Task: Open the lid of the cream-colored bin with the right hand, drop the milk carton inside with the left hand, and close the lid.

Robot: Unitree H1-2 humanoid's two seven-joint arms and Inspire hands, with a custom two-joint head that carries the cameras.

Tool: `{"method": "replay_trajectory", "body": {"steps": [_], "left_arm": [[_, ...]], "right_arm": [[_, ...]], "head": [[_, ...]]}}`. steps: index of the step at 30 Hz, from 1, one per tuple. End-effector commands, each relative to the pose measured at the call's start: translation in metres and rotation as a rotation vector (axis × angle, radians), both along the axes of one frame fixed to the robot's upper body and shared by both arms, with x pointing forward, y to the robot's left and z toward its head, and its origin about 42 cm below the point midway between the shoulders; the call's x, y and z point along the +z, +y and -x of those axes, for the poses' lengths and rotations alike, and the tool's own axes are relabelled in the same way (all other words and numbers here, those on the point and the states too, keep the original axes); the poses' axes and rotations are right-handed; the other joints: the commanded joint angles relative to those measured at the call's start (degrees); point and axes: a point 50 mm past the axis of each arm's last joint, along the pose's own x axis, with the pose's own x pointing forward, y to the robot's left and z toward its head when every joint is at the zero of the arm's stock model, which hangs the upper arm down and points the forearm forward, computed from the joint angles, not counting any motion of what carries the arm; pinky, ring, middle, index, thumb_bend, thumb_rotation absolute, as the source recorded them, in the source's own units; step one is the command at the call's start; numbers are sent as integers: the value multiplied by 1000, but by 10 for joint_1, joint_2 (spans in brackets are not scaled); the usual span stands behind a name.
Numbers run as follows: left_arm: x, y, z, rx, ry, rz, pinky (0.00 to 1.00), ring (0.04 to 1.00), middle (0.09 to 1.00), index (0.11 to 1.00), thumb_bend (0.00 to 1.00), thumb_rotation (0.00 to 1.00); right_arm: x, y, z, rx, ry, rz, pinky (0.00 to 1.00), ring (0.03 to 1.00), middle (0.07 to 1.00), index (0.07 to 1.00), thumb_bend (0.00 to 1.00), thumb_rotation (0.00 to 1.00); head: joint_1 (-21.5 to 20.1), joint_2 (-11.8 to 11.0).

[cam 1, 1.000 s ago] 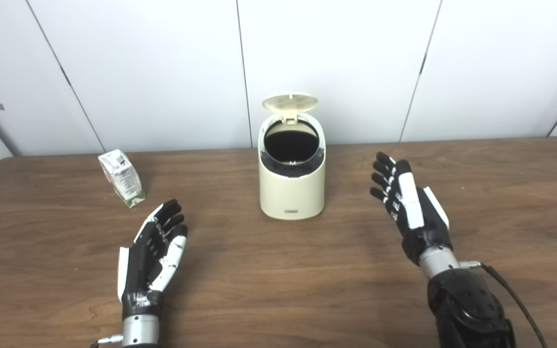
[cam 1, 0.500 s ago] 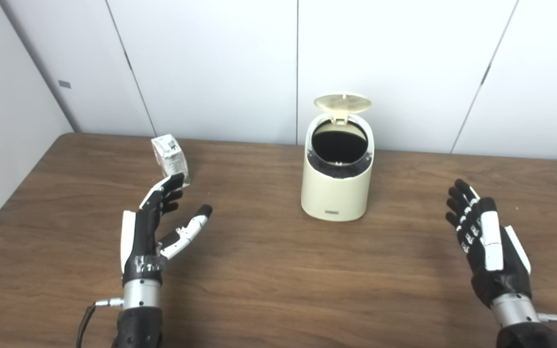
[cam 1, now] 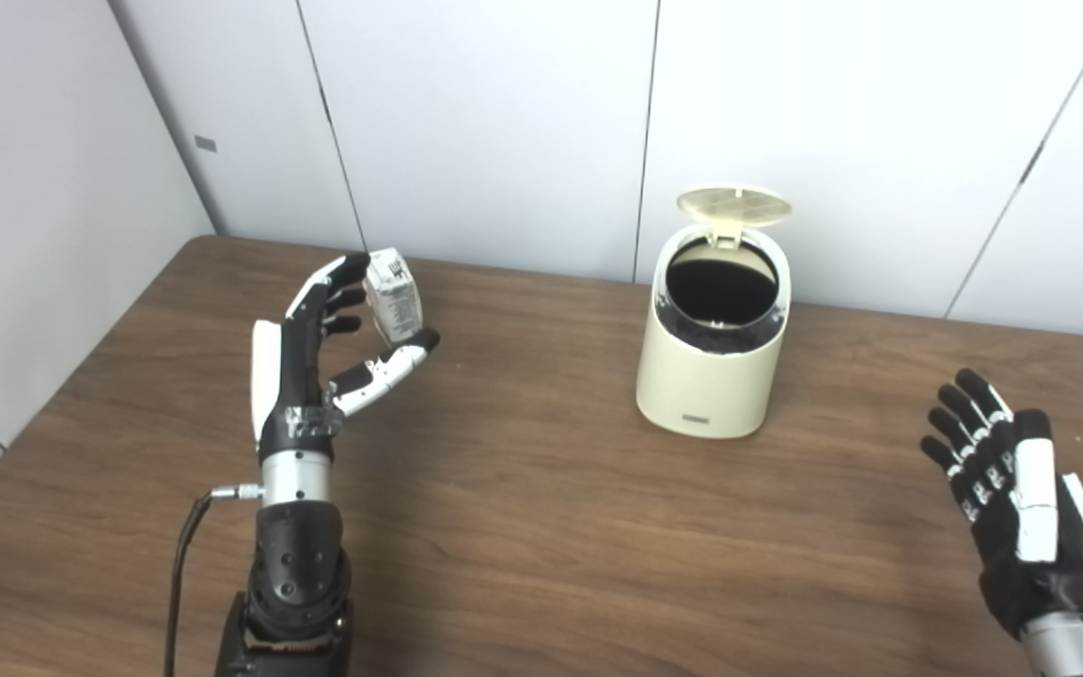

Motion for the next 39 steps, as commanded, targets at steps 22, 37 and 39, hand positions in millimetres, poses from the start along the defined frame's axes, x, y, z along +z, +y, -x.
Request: {"method": "replay_trajectory", "body": {"steps": [22,37,39], "left_arm": [[19,56,-92,33,9,-161,665,825,860,850,860,93],[13,73,-118,27,141,-184,809,883,924,906,888,80],[14,74,-120,21,166,-183,806,888,936,916,887,78]], "right_arm": [[23,11,1,7,-29,1,864,908,925,923,550,1000],[24,13,0,2,-18,6,855,906,919,920,531,1000],[24,14,0,2,-18,5,861,912,920,923,533,1000]], "head": [[-5,-1],[-10,0],[-10,1]]}}
